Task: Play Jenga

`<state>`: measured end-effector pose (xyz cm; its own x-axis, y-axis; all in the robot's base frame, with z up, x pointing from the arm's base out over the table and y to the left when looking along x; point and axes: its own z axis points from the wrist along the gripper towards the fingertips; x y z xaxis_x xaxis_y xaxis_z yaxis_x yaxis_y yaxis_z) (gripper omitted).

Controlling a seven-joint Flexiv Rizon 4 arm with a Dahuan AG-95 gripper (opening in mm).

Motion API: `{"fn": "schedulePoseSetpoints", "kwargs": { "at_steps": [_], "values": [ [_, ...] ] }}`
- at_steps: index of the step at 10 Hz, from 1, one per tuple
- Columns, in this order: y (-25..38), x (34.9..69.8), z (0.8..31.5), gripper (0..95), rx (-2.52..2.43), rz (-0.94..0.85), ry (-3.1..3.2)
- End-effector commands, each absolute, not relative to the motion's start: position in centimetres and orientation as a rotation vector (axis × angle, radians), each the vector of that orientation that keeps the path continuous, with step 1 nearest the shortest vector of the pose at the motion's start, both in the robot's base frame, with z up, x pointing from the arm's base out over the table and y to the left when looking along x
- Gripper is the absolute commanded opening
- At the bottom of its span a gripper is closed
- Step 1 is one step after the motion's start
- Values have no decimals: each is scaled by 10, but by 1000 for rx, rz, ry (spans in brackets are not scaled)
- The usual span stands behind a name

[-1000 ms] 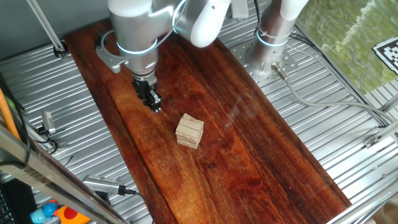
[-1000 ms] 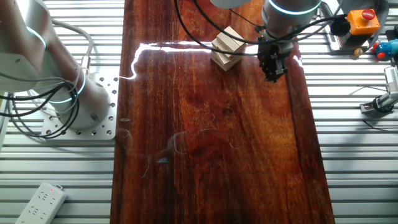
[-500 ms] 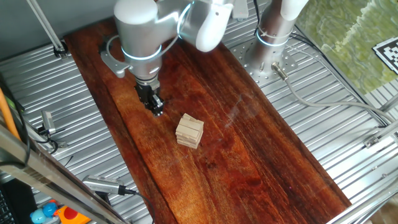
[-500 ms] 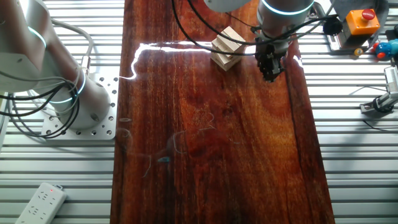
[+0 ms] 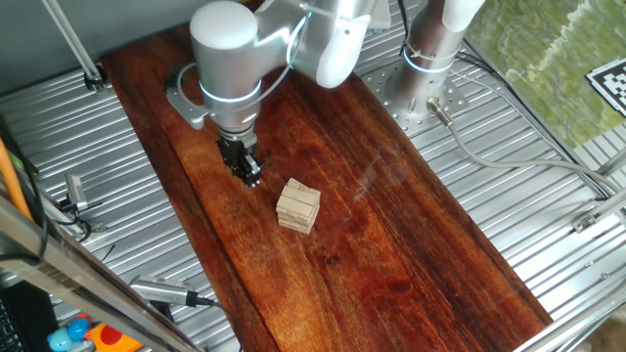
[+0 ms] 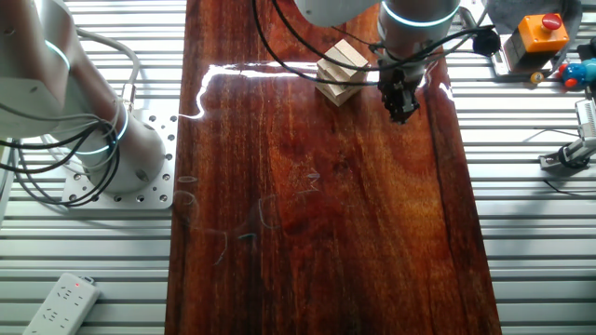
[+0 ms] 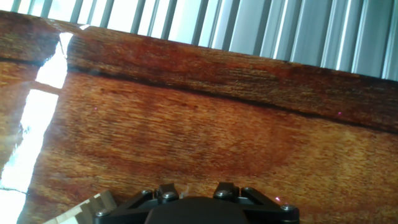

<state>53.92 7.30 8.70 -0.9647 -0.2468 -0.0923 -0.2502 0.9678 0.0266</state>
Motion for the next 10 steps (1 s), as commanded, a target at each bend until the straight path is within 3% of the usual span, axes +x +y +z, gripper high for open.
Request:
{"fn": "schedulePoseSetpoints", "kwargs": {
  "at_steps": [1, 5, 6, 10],
  "values": [
    [77, 538, 85, 190, -367, 50, 3034],
    [78, 534, 81, 190, -365, 47, 3032],
    [78, 533, 81, 380, -365, 49, 3030],
    [74, 525, 77, 380, -361, 50, 3022]
  ]
}}
